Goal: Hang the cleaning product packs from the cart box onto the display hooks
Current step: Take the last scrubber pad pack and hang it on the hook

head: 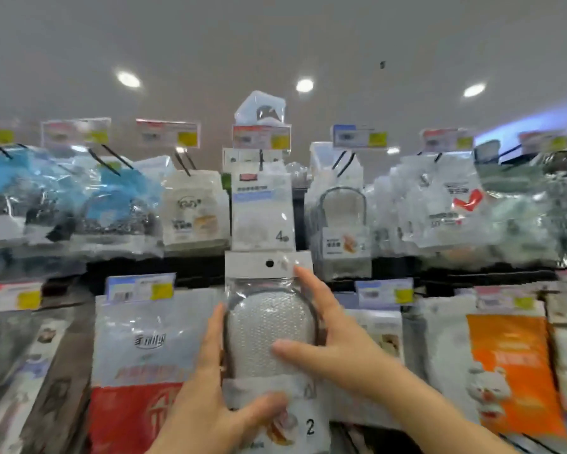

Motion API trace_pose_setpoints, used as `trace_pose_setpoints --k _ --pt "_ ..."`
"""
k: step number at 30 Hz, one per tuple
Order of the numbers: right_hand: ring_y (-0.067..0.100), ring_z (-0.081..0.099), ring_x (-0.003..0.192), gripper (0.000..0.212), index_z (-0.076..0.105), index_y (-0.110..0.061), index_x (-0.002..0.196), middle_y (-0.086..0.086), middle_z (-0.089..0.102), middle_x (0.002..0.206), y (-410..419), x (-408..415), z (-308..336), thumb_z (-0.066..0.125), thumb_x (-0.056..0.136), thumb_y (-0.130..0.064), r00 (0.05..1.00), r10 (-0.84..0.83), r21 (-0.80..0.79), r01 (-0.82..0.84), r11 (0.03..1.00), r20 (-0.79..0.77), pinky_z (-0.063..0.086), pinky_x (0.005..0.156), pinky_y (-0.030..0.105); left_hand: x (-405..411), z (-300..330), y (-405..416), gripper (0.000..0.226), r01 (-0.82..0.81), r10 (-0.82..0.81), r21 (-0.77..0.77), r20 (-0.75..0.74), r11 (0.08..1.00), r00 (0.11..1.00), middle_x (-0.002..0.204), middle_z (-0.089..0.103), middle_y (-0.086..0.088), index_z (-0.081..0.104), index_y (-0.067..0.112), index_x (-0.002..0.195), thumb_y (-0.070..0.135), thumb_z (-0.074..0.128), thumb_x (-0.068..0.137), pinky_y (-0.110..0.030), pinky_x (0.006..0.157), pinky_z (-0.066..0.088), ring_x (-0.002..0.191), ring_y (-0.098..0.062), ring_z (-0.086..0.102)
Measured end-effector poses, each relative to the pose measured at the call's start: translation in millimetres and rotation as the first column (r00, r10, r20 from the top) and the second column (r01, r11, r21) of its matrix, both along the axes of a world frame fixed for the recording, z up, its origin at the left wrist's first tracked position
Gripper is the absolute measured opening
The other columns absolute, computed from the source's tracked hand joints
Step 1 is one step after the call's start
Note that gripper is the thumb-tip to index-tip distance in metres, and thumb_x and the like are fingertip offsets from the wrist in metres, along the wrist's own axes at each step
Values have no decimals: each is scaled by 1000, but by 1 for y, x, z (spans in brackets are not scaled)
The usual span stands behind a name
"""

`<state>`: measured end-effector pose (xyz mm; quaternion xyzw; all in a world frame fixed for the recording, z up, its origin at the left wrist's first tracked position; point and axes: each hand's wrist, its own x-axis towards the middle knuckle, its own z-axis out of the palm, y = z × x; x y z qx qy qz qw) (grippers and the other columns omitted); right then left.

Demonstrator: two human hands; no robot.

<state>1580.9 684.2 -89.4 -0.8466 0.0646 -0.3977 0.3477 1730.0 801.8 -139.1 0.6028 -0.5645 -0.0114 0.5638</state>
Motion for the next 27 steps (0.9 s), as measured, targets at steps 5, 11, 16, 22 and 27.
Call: trace_pose_setpoints --k 5,11,16,22,27 --pt "-15 58 93 86 22 -55 136 -33 44 117 -67 -48 55 76 77 -24 999 -36 5 36 999 30 50 76 7 -40 57 -77 114 116 -116 -52 5 992 993 130 51 20 2 74 121 47 86 48 -24 88 54 105 0 63" --pt "17 67 97 90 27 -53 138 0 59 121 -156 -61 115 78 73 -18 999 -51 76 50 996 4 60 72 32 -58 116 -168 122 130 -127 -73 43 989 991 131 48 13 -4 53 143 33 86 63 -26 93 52 107 -1 59" --pt "16 67 80 85 28 -50 139 5 63 113 -201 -54 152 76 75 -19 997 -47 33 45 998 57 50 47 22 -56 152 -211 110 94 -83 -155 76 983 994 125 56 8 7 56 139 31 85 65 -20 84 54 101 -7 64" --pt "15 69 83 89 25 -51 140 0 64 107 -211 -52 171 76 74 -21 991 7 -71 2 998 135 56 53 25 -51 169 -216 114 73 -51 -242 95 967 994 129 58 2 11 65 133 42 87 51 -40 92 54 107 -18 65" --pt "16 70 83 89 25 -48 142 2 67 105 -211 -50 178 76 74 -21 992 -20 -59 28 998 122 57 55 29 -47 177 -217 116 77 -54 -238 103 968 993 118 62 2 9 57 140 30 88 60 -37 83 58 94 -15 70"
